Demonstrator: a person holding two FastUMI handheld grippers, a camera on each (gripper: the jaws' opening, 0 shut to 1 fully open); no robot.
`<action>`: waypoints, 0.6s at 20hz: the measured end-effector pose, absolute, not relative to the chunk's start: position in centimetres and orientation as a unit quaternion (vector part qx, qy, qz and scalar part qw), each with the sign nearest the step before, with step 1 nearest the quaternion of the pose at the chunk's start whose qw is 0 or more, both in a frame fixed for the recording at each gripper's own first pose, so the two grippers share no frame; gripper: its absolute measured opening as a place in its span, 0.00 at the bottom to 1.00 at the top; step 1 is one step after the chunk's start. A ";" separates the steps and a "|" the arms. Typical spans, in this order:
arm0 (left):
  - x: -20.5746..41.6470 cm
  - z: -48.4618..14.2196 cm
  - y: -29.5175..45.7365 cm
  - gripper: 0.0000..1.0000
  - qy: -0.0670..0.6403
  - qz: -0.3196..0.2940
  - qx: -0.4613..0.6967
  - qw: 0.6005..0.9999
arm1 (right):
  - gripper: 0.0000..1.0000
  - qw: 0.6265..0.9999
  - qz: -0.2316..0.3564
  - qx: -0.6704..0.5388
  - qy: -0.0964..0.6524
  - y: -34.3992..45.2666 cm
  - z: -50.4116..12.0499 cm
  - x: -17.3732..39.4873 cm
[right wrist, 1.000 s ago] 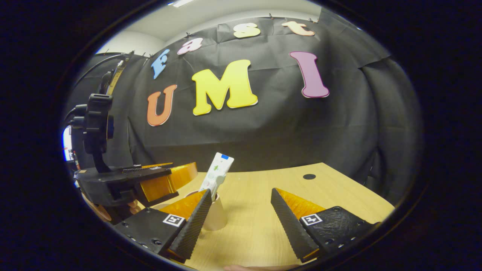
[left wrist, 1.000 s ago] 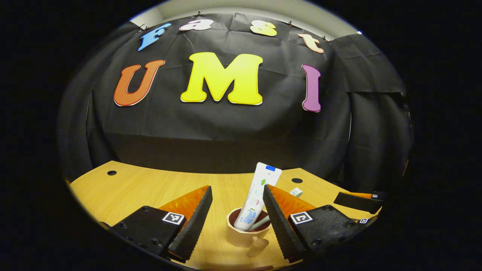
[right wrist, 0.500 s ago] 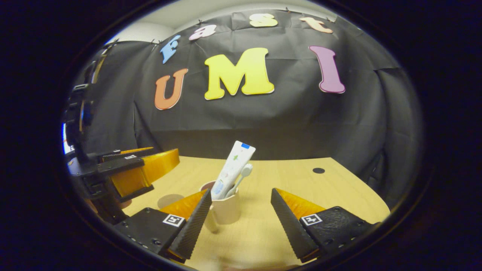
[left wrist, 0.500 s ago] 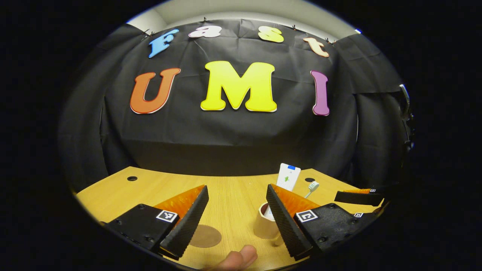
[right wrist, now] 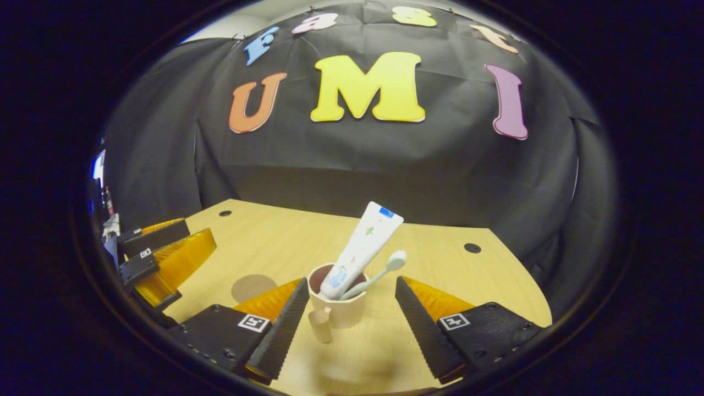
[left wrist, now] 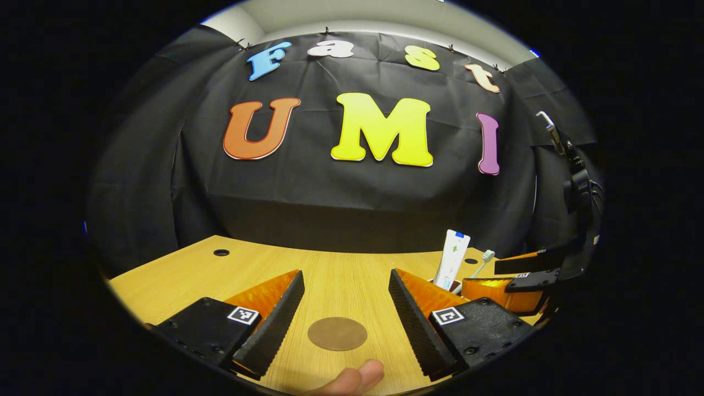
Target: Put the toothbrush and toothpaste on the desktop into the cup, then pick up the cup and place it on the coaster on the desktop.
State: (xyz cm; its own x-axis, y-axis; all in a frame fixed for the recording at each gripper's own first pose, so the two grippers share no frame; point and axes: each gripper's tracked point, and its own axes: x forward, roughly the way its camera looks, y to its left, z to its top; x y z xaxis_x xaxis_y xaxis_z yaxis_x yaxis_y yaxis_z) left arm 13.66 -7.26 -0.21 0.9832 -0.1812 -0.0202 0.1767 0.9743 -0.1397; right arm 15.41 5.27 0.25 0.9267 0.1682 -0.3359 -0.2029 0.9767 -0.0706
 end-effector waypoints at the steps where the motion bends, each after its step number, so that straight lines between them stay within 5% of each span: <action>1: 13.4 0.0 -7.2 0.98 0.009 -0.094 -0.071 0.993 | 0.95 0.978 0.090 -0.054 0.180 5.6 0.0 15.5; 12: 11.5 -0.5 -5.8 0.98 -0.015 -0.097 -0.070 0.993 | 0.94 0.929 0.003 -0.083 0.361 5.8 -5.0 16.9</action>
State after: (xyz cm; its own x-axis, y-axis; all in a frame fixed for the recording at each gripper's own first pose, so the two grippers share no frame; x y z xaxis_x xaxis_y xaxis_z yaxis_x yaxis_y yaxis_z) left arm 11.49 -5.82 -0.47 0.9807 -0.1904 0.0437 0.1946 0.9715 -0.1353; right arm 16.89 5.83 -5.02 0.7391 -0.0546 -0.6713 -0.0648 0.9863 -0.1515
